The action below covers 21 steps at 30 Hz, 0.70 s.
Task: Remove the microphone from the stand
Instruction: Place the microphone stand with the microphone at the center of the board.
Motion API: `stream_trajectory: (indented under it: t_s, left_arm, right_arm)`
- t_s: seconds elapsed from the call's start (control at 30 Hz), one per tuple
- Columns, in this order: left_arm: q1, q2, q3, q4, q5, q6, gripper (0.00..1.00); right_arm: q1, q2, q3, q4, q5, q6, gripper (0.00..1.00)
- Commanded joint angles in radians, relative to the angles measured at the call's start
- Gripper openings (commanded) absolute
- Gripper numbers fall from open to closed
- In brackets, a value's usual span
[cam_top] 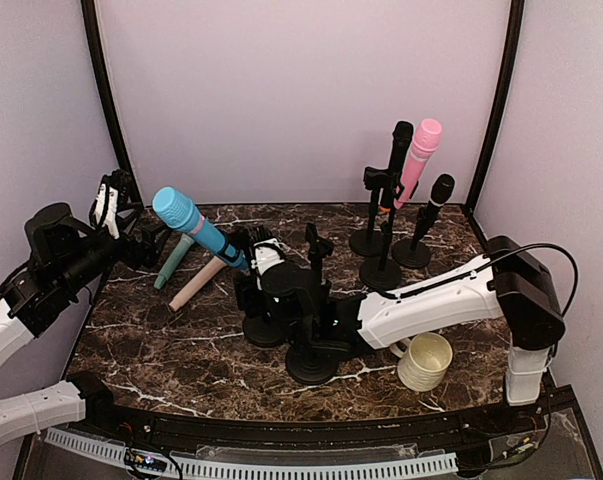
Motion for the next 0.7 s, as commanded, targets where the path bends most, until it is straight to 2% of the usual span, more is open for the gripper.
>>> stream_trajectory:
  t_s: [0.0,0.4,0.53,0.67]
  left_arm:
    - [-0.002,-0.010,-0.006,0.014,0.124,0.005,0.88]
    - [-0.007,0.046,-0.006,0.016,0.419,0.038,0.88]
    - [-0.020,0.058,-0.004,0.034,0.494,-0.004,0.87]
    - [-0.045,0.039,-0.028,0.065,0.501,-0.058,0.87]
  right_arm:
    - [0.020,-0.100,-0.035,0.060,-0.065,-0.018,0.71]
    - [0.018,-0.435,-0.306,0.077,-0.320,-0.039,0.88]
    - [-0.055,-0.533,-0.349,0.034,-0.526,-0.035,0.91]
    - [-0.162,-0.596,-0.352,0.006,-0.747,-0.011,0.96]
